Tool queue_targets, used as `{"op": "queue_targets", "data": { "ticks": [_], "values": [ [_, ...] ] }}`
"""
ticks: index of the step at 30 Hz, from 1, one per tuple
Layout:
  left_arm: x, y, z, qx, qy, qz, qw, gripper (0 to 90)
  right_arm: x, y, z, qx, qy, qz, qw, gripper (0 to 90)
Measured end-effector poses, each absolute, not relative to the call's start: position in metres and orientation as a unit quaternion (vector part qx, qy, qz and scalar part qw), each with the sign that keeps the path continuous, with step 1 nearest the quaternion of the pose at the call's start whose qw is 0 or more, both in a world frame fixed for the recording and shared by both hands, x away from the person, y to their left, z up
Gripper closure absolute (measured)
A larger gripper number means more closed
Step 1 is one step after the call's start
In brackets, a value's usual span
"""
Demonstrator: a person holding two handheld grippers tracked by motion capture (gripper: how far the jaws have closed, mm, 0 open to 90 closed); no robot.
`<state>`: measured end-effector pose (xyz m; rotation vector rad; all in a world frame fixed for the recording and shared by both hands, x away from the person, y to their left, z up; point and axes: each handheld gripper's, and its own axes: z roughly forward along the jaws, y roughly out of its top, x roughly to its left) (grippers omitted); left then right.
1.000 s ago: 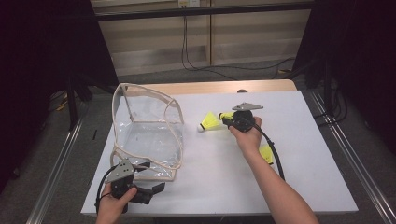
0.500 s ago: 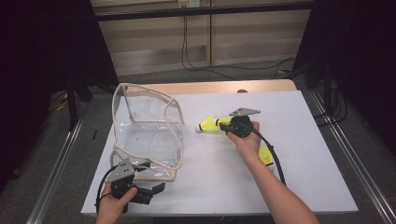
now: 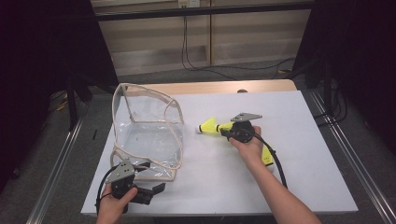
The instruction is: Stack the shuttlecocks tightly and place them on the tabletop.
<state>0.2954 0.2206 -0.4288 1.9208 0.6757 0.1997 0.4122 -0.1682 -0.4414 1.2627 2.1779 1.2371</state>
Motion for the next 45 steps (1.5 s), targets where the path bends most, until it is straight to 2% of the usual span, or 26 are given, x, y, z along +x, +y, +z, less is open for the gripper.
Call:
{"op": "queue_targets", "data": {
  "ticks": [16,45],
  "values": [
    [0.294,0.220,-0.429,0.802,0.283,0.085,0.519,2.2,0.402,-0.160,-0.441,0.428,0.776,0.436,0.157,86.9],
    [0.295,0.220,-0.429,0.801,0.283,0.085,0.520,2.1,0.411,-0.150,-0.449,0.419,0.781,0.442,0.140,86.5]
  ]
}}
